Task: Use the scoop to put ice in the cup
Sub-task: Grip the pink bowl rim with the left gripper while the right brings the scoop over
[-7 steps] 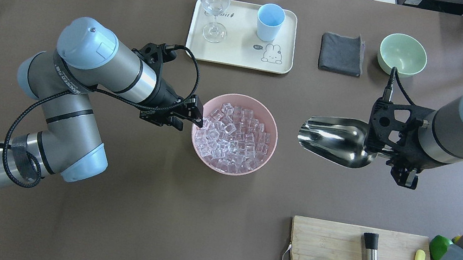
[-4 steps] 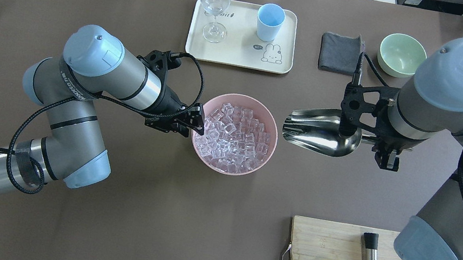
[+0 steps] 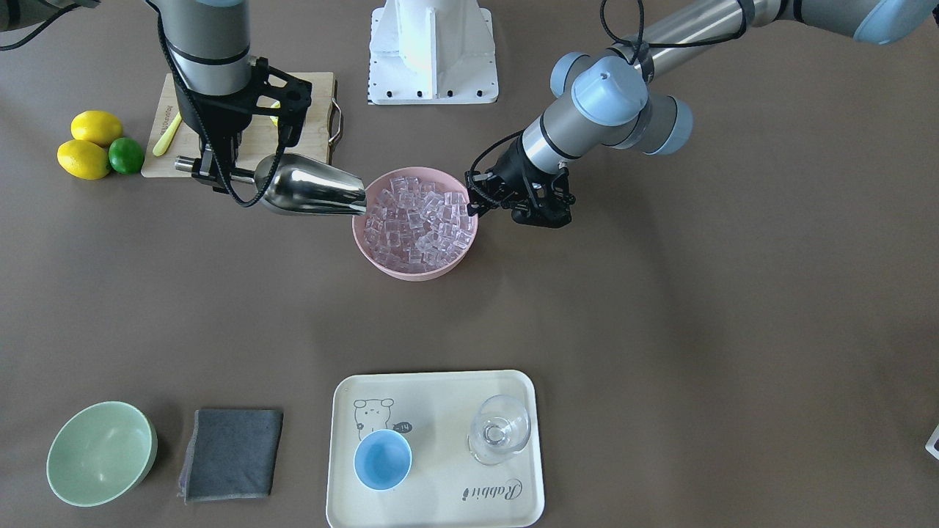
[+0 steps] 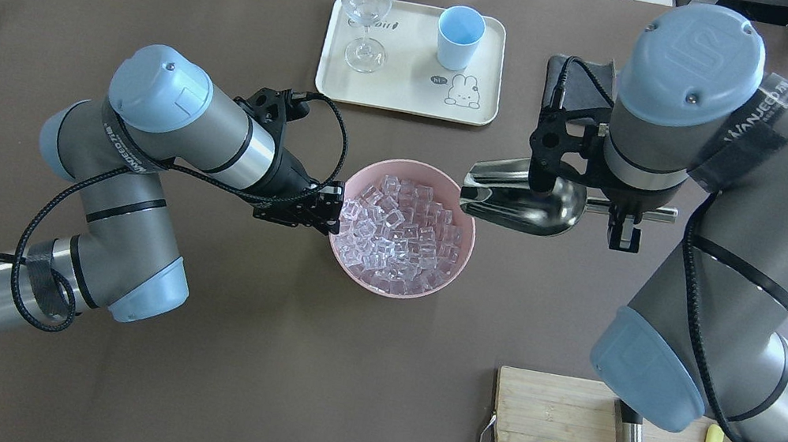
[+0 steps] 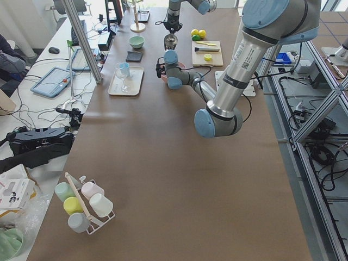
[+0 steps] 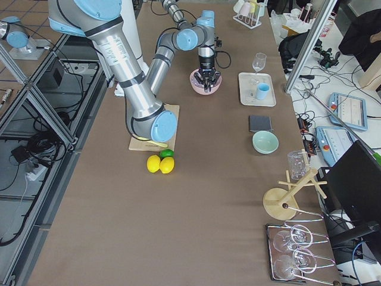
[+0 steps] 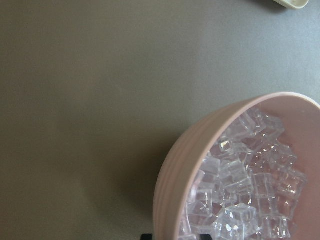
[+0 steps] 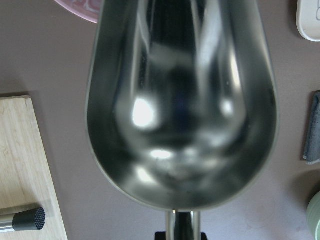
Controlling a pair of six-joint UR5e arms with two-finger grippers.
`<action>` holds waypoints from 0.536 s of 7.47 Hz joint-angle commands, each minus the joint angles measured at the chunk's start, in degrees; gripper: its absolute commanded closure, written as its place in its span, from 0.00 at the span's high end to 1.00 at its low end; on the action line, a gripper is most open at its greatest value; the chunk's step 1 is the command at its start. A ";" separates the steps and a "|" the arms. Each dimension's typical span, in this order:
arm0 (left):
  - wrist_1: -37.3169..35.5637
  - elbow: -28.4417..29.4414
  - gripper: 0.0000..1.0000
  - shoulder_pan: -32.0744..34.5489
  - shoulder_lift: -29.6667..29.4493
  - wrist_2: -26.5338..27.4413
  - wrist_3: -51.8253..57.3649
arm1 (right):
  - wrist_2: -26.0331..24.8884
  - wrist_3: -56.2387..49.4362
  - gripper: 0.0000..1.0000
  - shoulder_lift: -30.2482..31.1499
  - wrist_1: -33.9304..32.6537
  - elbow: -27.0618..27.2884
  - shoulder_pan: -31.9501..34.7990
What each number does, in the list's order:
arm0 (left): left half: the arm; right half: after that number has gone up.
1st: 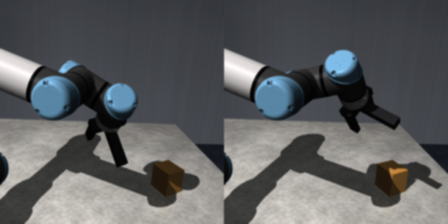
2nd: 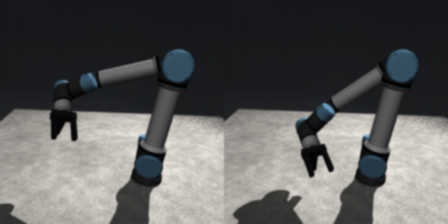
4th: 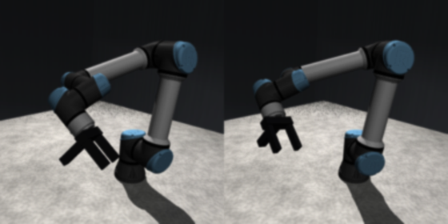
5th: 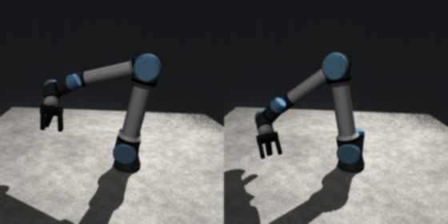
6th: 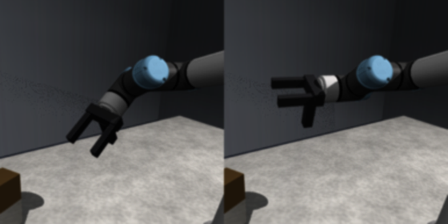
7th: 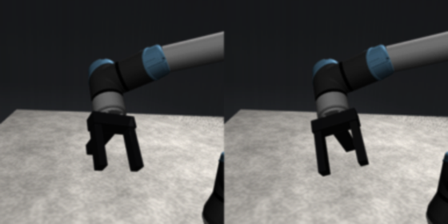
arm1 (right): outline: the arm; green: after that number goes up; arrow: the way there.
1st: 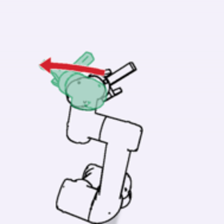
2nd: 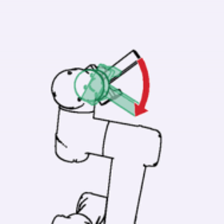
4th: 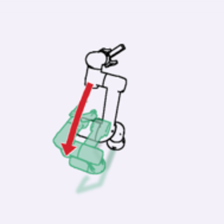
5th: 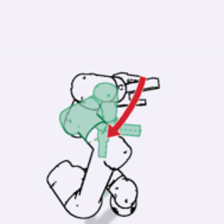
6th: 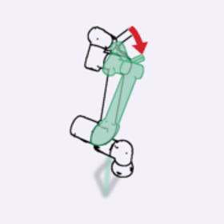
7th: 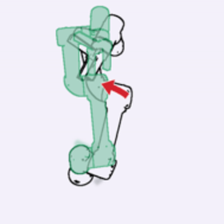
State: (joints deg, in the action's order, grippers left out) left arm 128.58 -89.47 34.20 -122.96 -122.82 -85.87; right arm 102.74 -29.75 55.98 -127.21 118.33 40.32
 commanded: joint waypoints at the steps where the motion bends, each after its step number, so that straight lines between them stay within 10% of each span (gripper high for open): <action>1: 0.00 -0.09 0.17 -0.01 0.09 -0.05 0.00 | -0.16 -2.22 0.00 -3.07 -5.49 -2.05 -0.33; 4: 0.00 -0.09 0.18 -0.01 0.18 -0.05 0.00 | -0.17 -3.29 0.00 -4.46 -8.73 -2.75 -0.77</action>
State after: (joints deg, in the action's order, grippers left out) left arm 128.58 -89.56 34.19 -122.83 -122.87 -85.87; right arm 102.55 -31.93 52.89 -132.75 116.09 39.79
